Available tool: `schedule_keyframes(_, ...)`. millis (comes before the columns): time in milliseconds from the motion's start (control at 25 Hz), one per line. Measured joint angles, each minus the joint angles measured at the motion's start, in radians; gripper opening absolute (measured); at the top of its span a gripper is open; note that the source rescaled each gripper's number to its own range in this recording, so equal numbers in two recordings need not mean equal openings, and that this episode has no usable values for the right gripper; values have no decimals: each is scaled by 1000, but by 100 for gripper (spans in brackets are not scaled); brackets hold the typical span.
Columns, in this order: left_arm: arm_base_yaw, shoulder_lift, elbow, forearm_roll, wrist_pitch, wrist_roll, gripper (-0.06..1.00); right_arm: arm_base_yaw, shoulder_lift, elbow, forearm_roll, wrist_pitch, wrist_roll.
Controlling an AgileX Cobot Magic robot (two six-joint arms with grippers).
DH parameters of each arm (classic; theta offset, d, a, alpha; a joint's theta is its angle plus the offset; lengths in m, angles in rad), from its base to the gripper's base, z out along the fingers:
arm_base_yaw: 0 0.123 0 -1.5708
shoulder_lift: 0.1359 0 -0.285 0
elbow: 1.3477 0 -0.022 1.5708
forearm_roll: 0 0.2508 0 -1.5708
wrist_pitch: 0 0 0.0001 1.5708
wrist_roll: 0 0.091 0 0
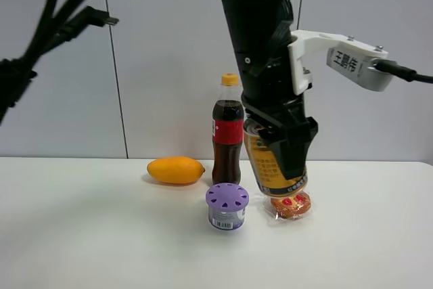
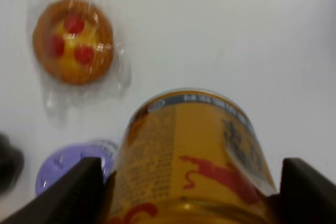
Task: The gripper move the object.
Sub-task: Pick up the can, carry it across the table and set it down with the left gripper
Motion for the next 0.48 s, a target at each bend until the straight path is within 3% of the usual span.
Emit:
schedule_keyframes(240,-32,127,-153,-44,28,54,0,0,0,0,0,0,0)
schedule_keyframes(480,-39,235,-205,-79,26,199,0,0,0,0,0,0,0)
